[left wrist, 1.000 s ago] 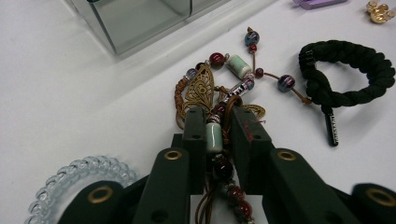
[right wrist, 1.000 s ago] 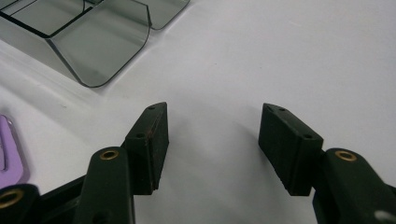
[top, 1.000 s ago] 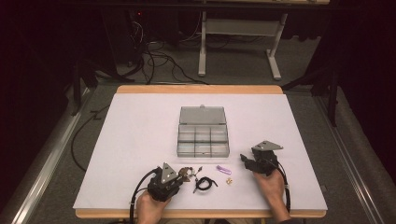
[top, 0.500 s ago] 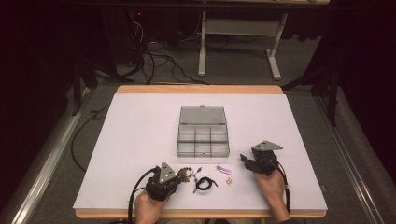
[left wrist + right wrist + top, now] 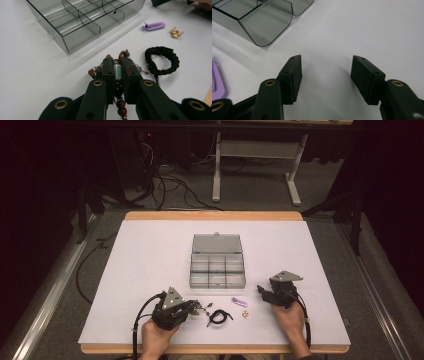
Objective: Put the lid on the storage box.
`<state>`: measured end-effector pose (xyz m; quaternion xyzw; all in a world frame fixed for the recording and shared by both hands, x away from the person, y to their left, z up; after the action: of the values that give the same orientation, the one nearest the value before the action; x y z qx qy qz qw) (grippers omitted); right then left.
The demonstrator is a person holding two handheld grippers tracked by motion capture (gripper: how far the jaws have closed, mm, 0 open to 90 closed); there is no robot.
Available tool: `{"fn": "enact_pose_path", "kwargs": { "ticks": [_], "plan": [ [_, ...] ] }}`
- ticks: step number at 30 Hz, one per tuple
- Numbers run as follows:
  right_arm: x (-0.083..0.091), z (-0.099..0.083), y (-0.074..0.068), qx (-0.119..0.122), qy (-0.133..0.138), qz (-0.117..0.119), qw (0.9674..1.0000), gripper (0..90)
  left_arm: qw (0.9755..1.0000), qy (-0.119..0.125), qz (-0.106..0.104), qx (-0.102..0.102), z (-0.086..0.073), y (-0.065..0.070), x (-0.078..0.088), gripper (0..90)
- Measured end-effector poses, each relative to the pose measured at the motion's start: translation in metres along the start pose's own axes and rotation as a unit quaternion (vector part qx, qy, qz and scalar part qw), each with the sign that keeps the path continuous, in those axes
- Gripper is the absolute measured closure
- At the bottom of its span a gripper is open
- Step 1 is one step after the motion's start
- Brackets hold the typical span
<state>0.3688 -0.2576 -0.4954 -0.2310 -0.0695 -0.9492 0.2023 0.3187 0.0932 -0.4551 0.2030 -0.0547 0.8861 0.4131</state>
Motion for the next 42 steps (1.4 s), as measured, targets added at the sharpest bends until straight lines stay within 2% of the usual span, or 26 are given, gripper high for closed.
{"fn": "enact_pose_path", "kwargs": {
  "ticks": [6,15,22,27,37,42],
  "plan": [
    [0.0,0.0,0.0,0.0,0.001,0.001,1.0,42.5,0.9999,0.012,-0.009,0.008,0.009,-0.004,0.004,82.5],
    [0.0,0.0,0.0,0.001,0.001,0.002,1.0,42.5,0.9996,0.023,-0.014,0.003,0.022,-0.006,0.01,82.5],
    [0.0,0.0,0.001,0.002,0.001,0.002,1.0,42.5,0.9992,0.033,-0.02,0.007,0.031,-0.009,0.014,82.5],
    [0.0,0.0,0.001,0.001,0.001,0.002,1.0,42.5,0.9984,0.042,-0.033,0.019,0.036,-0.011,0.016,82.4],
    [0.0,0.0,0.0,0.0,0.001,0.001,1.0,42.6,0.9978,0.053,-0.037,0.017,0.049,-0.013,0.017,82.4],
    [0.0,0.0,0.0,0.003,0.001,0.002,1.0,42.5,0.9978,0.056,-0.034,0.009,0.056,-0.013,0.016,82.4]
  ]
}}
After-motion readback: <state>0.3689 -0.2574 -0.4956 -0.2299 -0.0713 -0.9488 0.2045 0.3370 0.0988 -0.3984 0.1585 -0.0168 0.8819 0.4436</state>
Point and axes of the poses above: each handheld gripper's, and its own axes: x roughly backward along the jaws, z roughly out of its top, y roughly to its right, the point moved 2 cm from there along -x, roughly forward along the jaws, and after that the axes turned 15 degrees about y, right-handed, at the moved point
